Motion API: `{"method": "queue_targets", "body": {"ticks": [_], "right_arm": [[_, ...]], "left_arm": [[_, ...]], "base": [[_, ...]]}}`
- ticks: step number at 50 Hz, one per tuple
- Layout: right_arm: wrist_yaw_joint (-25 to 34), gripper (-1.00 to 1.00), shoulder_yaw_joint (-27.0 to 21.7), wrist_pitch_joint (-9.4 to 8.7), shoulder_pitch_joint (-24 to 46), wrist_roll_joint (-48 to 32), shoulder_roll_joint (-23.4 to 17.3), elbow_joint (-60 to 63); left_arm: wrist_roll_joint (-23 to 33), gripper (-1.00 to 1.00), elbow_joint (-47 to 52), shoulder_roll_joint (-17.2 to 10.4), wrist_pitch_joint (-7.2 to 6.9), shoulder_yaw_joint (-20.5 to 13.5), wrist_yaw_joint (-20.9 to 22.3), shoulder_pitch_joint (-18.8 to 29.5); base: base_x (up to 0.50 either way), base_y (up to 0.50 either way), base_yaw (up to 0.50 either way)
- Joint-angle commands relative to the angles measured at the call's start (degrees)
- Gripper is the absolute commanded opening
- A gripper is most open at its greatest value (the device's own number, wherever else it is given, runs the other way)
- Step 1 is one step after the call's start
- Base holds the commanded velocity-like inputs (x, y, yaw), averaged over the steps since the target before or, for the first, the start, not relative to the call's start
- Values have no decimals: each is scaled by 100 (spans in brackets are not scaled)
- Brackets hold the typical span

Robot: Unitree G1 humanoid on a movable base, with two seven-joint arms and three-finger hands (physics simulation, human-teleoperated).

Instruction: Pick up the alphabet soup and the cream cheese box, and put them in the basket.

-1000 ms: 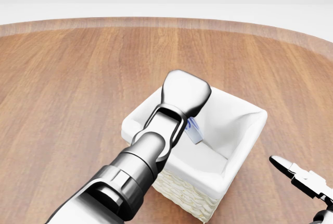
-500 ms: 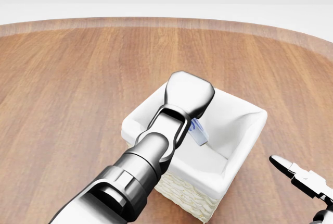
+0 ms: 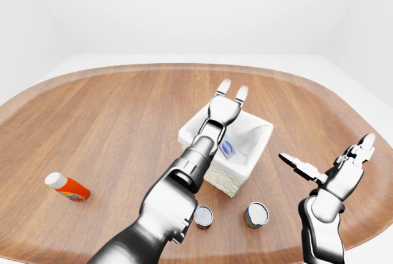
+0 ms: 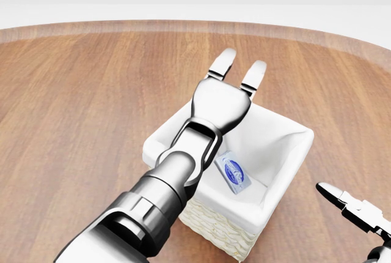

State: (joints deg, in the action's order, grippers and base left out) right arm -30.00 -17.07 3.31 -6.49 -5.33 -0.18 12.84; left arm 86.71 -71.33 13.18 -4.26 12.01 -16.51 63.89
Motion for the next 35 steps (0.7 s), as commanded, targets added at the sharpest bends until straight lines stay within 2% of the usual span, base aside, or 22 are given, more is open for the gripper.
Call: {"method": "queue_targets", "body": {"ticks": [1, 4, 6, 10, 14, 15, 20, 22, 25, 29, 33, 34, 35], "right_arm": [[0, 100, 0, 38, 8, -8, -4, -45], [0, 100, 6, -15, 5, -16, -3, 10], [0, 100, 8, 30, 14, -30, -7, -46], [0, 100, 20, 4, 10, -50, -4, -22], [0, 100, 24, 49, 10, -63, -6, -70], [0, 100, 26, -6, 1, -61, -1, -6], [0, 100, 25, 13, 0, -64, -1, -23], [0, 100, 24, 0, -3, -64, 1, -8], [0, 100, 23, 16, -9, -69, 3, -17], [0, 100, 22, -18, -11, -73, 8, 18], [0, 100, 28, -47, -13, -87, 10, 39], [0, 100, 28, -34, -3, -106, 5, 11], [0, 100, 28, -21, 2, -107, 3, -11]], "left_arm": [[-33, 100, 616, -97, 100, 5, 303, -26], [-70, 100, 1032, -158, 136, -30, 495, -67], [-90, 100, 1482, -220, 170, -52, 698, -121], [-126, 100, 2408, -299, 225, -108, 1235, -247], [-224, 100, 3124, -369, 224, -206, 1668, -316], [-292, 100, 3272, -401, 222, -257, 1755, -331], [-635, 100, 3672, -488, 205, -374, 1844, -492], [-780, 100, 3654, -529, 147, -407, 1669, -511], [-994, 100, 3744, -602, 221, -426, 1399, -629], [-1183, 100, 4231, -691, 210, -427, 1305, -827], [-1331, 100, 4943, -825, 182, -482, 1549, -1077], [-1532, 100, 5348, -831, 213, -561, 1573, -1212], [-1752, 100, 5692, -811, 134, -620, 1779, -1333]], "base": [[0, 0, 0], [0, 0, 0], [0, 0, 0], [0, 0, 0], [0, 0, 0], [0, 0, 0], [0, 0, 0], [0, 0, 0], [0, 0, 0], [0, 0, 0], [0, 0, 0], [0, 0, 0], [0, 0, 0]]}}
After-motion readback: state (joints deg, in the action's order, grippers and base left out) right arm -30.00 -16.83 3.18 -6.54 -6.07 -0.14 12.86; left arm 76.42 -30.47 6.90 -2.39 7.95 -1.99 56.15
